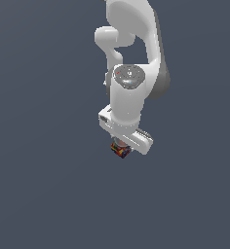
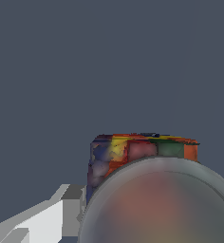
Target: Pick up the object and move it to a goal position.
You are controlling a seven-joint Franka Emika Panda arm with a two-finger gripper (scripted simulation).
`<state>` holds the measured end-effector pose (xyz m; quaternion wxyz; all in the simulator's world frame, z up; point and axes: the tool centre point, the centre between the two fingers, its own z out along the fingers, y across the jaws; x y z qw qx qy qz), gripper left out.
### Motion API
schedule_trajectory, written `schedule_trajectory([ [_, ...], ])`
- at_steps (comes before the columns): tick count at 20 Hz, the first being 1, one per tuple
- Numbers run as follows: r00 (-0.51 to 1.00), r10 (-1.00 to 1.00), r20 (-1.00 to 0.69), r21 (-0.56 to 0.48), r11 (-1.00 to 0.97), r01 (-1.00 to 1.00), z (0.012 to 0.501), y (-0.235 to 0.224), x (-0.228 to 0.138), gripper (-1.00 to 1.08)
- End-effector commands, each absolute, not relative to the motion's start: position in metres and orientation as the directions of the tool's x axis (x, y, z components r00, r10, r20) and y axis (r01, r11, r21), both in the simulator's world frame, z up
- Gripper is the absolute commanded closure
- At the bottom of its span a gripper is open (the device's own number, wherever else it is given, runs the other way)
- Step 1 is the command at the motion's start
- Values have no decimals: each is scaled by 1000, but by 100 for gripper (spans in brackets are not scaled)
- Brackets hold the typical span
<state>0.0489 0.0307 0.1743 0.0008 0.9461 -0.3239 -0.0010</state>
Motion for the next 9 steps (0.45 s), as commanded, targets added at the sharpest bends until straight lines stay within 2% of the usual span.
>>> schedule_trajectory([
  [1,789,-614,1,1,-789,-614,187,41,54,108],
  [9,789,-614,0,0,-789,-614,198,52,60,108],
])
